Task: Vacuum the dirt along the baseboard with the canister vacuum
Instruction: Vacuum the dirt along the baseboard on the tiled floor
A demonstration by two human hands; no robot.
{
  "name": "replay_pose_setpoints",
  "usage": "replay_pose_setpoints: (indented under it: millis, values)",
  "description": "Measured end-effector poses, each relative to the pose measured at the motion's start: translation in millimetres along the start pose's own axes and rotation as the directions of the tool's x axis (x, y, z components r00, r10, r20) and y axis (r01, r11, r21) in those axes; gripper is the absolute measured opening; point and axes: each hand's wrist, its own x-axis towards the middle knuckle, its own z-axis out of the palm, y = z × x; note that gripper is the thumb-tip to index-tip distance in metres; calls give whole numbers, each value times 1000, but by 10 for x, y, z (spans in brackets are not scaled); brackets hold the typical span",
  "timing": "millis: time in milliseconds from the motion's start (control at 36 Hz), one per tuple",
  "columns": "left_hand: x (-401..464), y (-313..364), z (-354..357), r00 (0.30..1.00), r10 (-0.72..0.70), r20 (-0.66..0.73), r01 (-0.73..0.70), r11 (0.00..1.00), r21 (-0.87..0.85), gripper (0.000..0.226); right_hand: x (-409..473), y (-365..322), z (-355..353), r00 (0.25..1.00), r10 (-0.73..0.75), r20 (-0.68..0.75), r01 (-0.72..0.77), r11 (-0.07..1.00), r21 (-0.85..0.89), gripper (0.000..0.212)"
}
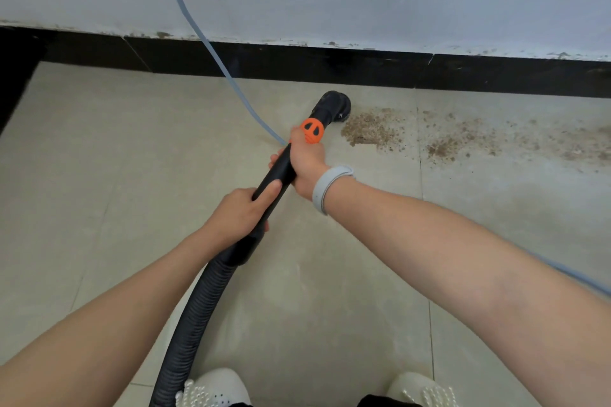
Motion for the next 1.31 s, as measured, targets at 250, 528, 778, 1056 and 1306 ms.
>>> replay_pose_setpoints:
  millis: [250,528,778,1056,1306]
  values:
    - [196,246,30,998,50,29,-53,993,102,62,66,-232,-187,1000,14,-4,-14,997,72,24]
    - [-146,-137,34,999,24,32,-27,995,99,62,-168,161,-153,996,61,71,-68,992,104,18]
    - [-357,-248,6,998,18,66,-27,990,136,62,-321,361,-214,994,84,69,-92,989,118,17]
    - [-374,-182,167,993,18,117,-32,992,121,58,-399,354,-402,997,75,15,-76,990,123,15]
    - [-299,-97,244,989,36,147,-52,993,104,60,-381,277,-489,997,72,-21,-69,990,125,13]
